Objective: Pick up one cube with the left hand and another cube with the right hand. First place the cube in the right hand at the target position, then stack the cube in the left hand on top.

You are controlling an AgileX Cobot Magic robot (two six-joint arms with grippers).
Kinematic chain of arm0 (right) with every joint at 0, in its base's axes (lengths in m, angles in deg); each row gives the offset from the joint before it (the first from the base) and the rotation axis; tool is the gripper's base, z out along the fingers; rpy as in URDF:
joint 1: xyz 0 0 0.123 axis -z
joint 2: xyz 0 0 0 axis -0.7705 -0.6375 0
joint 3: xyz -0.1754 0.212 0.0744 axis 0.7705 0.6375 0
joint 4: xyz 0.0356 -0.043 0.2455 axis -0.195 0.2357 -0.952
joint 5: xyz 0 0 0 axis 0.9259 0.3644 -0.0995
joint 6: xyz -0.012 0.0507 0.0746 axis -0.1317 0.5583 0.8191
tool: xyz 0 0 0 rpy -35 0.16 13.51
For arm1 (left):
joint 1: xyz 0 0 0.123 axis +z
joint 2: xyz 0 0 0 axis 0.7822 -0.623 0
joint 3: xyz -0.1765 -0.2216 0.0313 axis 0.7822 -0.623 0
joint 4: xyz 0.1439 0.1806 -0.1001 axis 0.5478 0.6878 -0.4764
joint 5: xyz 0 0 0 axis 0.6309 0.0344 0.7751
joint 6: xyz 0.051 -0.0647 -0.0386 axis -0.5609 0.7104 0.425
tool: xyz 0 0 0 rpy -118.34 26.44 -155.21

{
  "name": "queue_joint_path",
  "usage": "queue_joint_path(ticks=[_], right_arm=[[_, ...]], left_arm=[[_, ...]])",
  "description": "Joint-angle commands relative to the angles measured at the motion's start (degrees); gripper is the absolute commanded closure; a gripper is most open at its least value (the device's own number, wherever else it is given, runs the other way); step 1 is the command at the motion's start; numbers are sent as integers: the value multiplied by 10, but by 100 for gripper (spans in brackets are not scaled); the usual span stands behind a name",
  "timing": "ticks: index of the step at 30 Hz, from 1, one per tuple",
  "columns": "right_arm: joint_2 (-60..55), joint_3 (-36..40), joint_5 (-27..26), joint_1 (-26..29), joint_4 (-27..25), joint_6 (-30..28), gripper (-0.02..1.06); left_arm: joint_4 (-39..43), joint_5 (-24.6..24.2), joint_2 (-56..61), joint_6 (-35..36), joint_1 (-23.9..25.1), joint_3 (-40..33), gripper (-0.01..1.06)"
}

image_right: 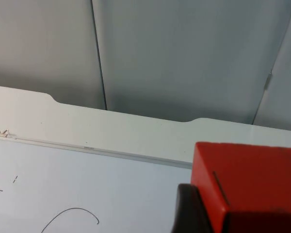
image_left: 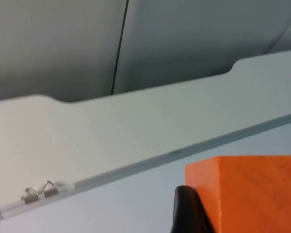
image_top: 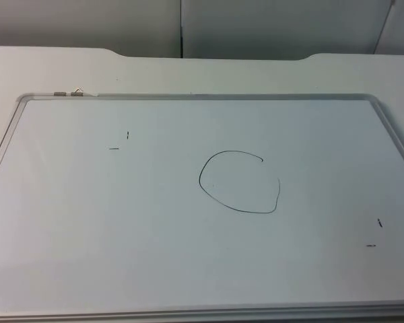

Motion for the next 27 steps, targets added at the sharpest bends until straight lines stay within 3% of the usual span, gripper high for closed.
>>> queue_joint_path(ticks=[1, 4, 10, 22, 27], right_arm=[[-4, 3, -4, -2, -3, -1, 105], [-4, 3, -1, -2, -4, -1, 105], [-4, 3, 0, -2, -4, -1, 105], [-4, 3, 4, -2, -7, -15, 105], [-4, 3, 4, -2, -57, -62, 105]], left_arm=[[12, -31, 49, -4, -5, 4, 105], [44, -75, 141, -4, -5, 2, 105], [65, -89, 273, -4, -5, -48, 105], [77, -108, 483, 11, -5, -254, 105], [81, -110, 525, 11, -5, -330, 105]])
